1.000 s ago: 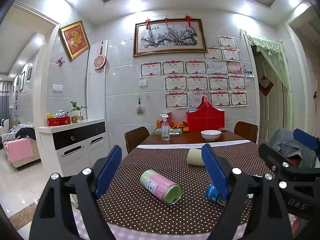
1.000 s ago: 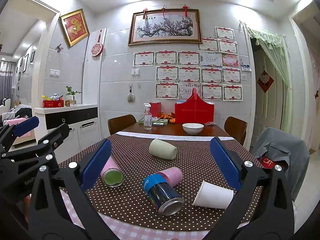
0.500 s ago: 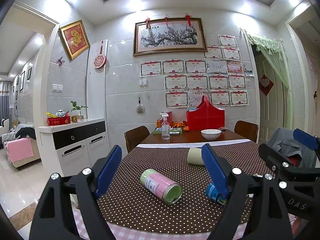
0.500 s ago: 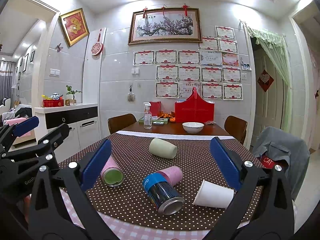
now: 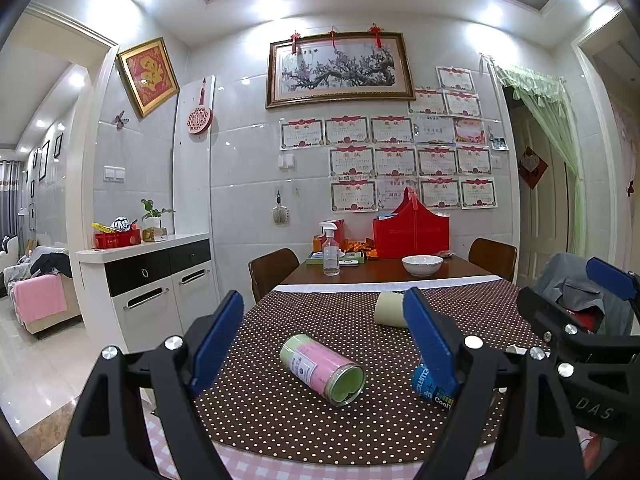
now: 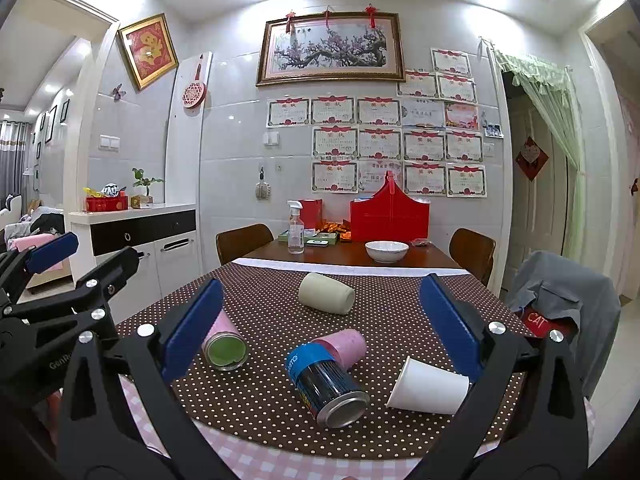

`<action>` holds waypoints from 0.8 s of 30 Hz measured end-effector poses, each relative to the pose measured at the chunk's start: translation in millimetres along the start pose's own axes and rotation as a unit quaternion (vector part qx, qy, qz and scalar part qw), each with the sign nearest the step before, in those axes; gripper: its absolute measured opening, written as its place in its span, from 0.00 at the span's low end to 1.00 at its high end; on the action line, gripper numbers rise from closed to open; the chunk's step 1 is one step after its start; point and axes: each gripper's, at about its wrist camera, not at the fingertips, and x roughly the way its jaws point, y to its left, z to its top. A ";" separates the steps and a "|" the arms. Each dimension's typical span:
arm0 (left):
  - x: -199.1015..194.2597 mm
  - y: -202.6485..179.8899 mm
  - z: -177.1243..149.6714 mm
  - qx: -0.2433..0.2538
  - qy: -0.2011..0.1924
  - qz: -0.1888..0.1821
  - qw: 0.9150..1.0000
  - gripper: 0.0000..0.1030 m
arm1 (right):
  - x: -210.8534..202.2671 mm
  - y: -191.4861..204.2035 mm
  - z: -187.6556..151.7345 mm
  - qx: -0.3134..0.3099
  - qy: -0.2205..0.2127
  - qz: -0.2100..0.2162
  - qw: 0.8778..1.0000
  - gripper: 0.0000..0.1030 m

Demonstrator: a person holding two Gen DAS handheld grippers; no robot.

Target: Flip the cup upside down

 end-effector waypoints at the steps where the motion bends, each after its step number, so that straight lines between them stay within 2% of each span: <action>1: -1.3 -1.0 0.2 0.000 0.000 0.000 1.000 0.78 | 0.0 -0.2 0.5 0.000 0.001 0.001 1.000 0.94; 15: 4.0 -8.5 4.2 0.004 0.015 0.000 1.000 0.78 | 2.5 -7.3 -0.3 -0.001 0.013 0.001 1.000 0.94; 24: 33.5 -16.4 12.0 0.008 0.052 -0.013 0.999 0.78 | 22.3 -16.2 8.0 -0.008 0.035 0.007 0.999 0.94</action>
